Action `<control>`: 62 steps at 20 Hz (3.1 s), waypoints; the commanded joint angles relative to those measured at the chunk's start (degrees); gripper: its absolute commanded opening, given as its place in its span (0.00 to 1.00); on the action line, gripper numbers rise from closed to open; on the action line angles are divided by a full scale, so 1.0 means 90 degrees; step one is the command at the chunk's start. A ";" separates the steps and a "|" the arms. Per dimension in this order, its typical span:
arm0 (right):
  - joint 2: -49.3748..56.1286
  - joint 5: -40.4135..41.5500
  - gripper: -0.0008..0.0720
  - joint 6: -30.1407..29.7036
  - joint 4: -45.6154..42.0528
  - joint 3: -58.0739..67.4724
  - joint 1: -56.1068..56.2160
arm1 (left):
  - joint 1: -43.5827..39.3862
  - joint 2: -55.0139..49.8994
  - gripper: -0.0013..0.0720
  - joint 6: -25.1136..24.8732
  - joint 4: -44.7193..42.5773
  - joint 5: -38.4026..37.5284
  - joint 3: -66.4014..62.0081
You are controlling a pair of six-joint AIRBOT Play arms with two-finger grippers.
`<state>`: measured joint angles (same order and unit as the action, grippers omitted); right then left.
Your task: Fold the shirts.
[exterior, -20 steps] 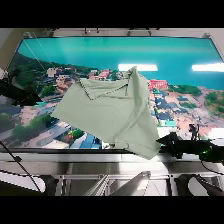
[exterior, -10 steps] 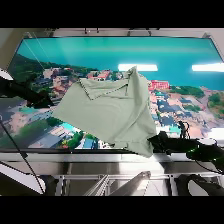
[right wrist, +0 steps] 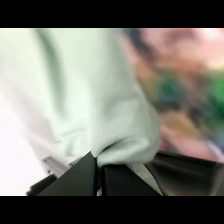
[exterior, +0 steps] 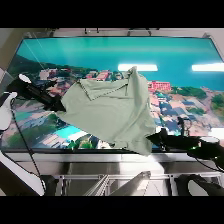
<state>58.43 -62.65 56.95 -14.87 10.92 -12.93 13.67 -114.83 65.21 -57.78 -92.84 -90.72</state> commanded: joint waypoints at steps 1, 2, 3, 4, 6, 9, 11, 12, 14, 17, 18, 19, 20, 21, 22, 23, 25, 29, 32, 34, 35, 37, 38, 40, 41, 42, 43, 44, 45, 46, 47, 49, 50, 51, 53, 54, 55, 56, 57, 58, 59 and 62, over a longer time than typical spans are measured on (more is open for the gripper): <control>-0.0617 -0.2069 0.04 -0.0364 0.0296 0.1134 -0.0886 | 0.0109 0.0622 0.03 -0.0466 0.2550 -0.1387 -0.0369; -0.0869 -0.2484 0.04 -0.0318 0.0437 0.1715 -0.1299 | 0.0194 0.1039 0.03 -0.0731 0.3764 -0.1528 -0.0369; -0.1069 -0.2820 0.04 -0.0301 0.0714 0.2361 -0.1698 | 0.0270 0.1518 0.03 -0.0950 0.4915 -0.1528 -0.0364; -0.1200 -0.3101 0.04 -0.0304 0.1129 0.3055 -0.2084 | 0.0350 0.2079 0.03 -0.1350 0.6025 -0.1513 -0.0359; -0.1304 -0.3410 0.04 -0.0304 0.2283 0.4316 -0.2667 | 0.0493 0.3155 0.04 -0.1858 0.7956 -0.1511 -0.0359; -0.1387 -0.3427 0.04 -0.0328 0.4080 0.5814 -0.3123 | 0.0988 0.4537 0.04 -0.2069 0.9568 -0.1484 -0.0359; -0.1506 -0.3427 0.04 -0.0100 0.4588 0.6467 -0.3322 | 0.1457 0.5350 0.04 -0.2047 0.9901 -0.1426 -0.0357; -0.1605 -0.3424 0.04 0.0075 0.4665 0.6698 -0.3393 | 0.1695 0.5724 0.04 -0.1960 0.9928 -0.1358 -0.0357; -0.1819 -0.3424 0.04 0.0155 0.4677 0.6987 -0.3495 | 0.2353 0.6431 0.04 -0.1712 0.9923 -0.1328 -0.0357; -0.1851 -0.3130 0.04 -0.0063 0.4466 0.7113 -0.3492 | 0.3589 0.6994 0.05 -0.1251 0.9360 -0.1270 -0.0296; -0.1775 -0.2900 0.04 -0.0141 0.3983 0.7113 -0.3461 | 0.3861 0.7147 0.05 -0.1234 0.8927 -0.1035 -0.0017; -0.1676 -0.2684 0.04 -0.0141 0.3322 0.7111 -0.3334 | 0.3961 0.7278 0.05 -0.1234 0.8541 -0.0784 0.0398; -0.1537 -0.2497 0.04 -0.0143 0.2625 0.7111 -0.3113 | 0.3927 0.7349 0.05 -0.1246 0.8097 -0.0568 0.0923; -0.1353 -0.2310 0.04 -0.0189 0.1996 0.7101 -0.2820 | 0.3810 0.7300 0.05 -0.1285 0.7541 -0.0401 0.1438; -0.1098 -0.2074 0.04 -0.0194 0.1418 0.7067 -0.2407 | 0.3614 0.7159 0.05 -0.1389 0.7019 -0.0277 0.1865; -0.0784 -0.1885 0.04 -0.0192 0.0894 0.7048 -0.1982 | 0.3376 0.6900 0.05 -0.1515 0.6526 -0.0131 0.2244; -0.0041 -0.1622 0.04 -0.0189 -0.0007 0.7045 -0.1173 | 0.2800 0.6205 0.06 -0.1802 0.5787 0.0272 0.2744; 0.1860 -0.0894 0.04 -0.0187 -0.1010 0.7038 0.0041 | 0.1520 0.3825 0.06 -0.2251 0.4809 0.1103 0.2769; 0.3230 -0.0177 0.04 -0.0379 -0.1037 0.7038 0.0187 | 0.1010 0.1647 0.05 -0.2227 0.4532 0.1146 0.1574; 0.3927 0.0175 0.04 -0.0546 -0.1037 0.7040 0.0136 | 0.0855 0.0248 0.05 -0.1899 0.4549 0.0852 0.0389; 0.4199 0.0323 0.04 -0.0651 -0.1008 0.7040 0.0078 | 0.0804 -0.0301 0.05 -0.1620 0.4539 0.0707 -0.0194; 0.4607 0.0590 0.04 -0.0780 -0.0860 0.7060 -0.0056 | 0.0750 -0.1185 0.03 -0.1049 0.4405 0.0423 -0.1287; 0.4755 0.0617 0.04 -0.0947 -0.0673 0.7060 -0.0141 | 0.0707 -0.1469 0.03 -0.0753 0.4107 0.0427 -0.1715; 0.4981 0.0624 0.04 -0.1205 -0.0325 0.7062 -0.0291 | 0.0624 -0.1770 0.03 -0.0374 0.3519 0.0481 -0.2276; 0.5030 0.0661 0.04 -0.1348 -0.0272 0.7060 -0.0359 | 0.0580 -0.1868 0.03 -0.0228 0.3242 0.0478 -0.2521; 0.5061 0.0731 0.04 -0.1464 -0.0272 0.7062 -0.0413 | 0.0517 -0.1945 0.03 -0.0070 0.2902 0.0481 -0.2761; 0.5076 0.0777 0.04 -0.1530 -0.0272 0.7062 -0.0471 | 0.0454 -0.1996 0.03 0.0049 0.2574 0.0476 -0.2924; 0.5093 0.0799 0.04 -0.1603 -0.0272 0.7062 -0.0503 | 0.0367 -0.1994 0.03 0.0102 0.2251 0.0493 -0.2970; 0.5107 0.0797 0.04 -0.1775 -0.0272 0.7060 -0.0532 | 0.0291 -0.1989 0.03 0.0146 0.2006 0.0471 -0.2970; 0.5110 0.0814 0.04 -0.1858 -0.0272 0.7060 -0.0534 | 0.0233 -0.1989 0.03 0.0187 0.1766 0.0469 -0.2965; 0.5110 0.0848 0.08 -0.1855 -0.0274 0.7062 -0.0534 | 0.0194 -0.1989 0.12 0.0270 0.1615 0.0425 -0.2965; 0.5071 0.0724 0.65 -0.1843 -0.0267 0.7116 -0.0593 | 0.0163 -0.1955 0.48 0.0423 0.1613 0.0141 -0.2970; 0.4996 0.0469 0.65 -0.1751 -0.0272 0.7164 -0.0685 | 0.0175 -0.1860 0.48 0.0437 0.1576 -0.0012 -0.2968; 0.4864 0.0151 0.65 -0.1600 -0.0277 0.7179 -0.0838 | 0.0228 -0.1717 0.48 0.0440 0.1591 -0.0136 -0.2968; 0.4532 -0.0520 0.50 -0.1127 -0.0682 0.7176 -0.1258 | 0.0413 -0.1321 0.48 0.0486 0.1498 -0.0299 -0.2965; 0.4333 -0.0947 0.48 -0.0755 -0.1146 0.7162 -0.1525 | 0.0551 -0.1076 0.47 0.0556 0.1333 -0.0340 -0.2965; 0.4116 -0.1341 0.49 -0.0391 -0.1649 0.7077 -0.1780 | 0.0687 -0.0828 0.47 0.0709 0.1054 -0.0406 -0.2946; 0.3869 -0.1683 0.48 -0.0119 -0.2089 0.6875 -0.2018 | 0.0809 -0.0544 0.47 0.0746 0.0848 -0.0415 -0.2773; 0.3592 -0.1923 0.48 0.0087 -0.2467 0.6560 -0.2227 | 0.0945 -0.0214 0.47 0.0746 0.0753 -0.0401 -0.2426; 0.3252 -0.2086 0.48 0.0304 -0.2793 0.6110 -0.2433 | 0.1049 0.0102 0.47 0.0738 0.0750 -0.0391 -0.1996; 0.2810 -0.2125 0.48 0.0503 -0.3196 0.5520 -0.2647 | 0.1129 0.0442 0.47 0.0668 0.0721 -0.0403 -0.1426; 0.1353 -0.1758 0.75 0.2154 -0.4656 0.3526 -0.3045 | 0.1229 0.1481 0.48 0.0418 0.0255 -0.0015 0.0617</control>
<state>80.95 -77.97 62.87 -43.44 56.23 -36.60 23.33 -109.54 70.46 -51.09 -95.44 -98.89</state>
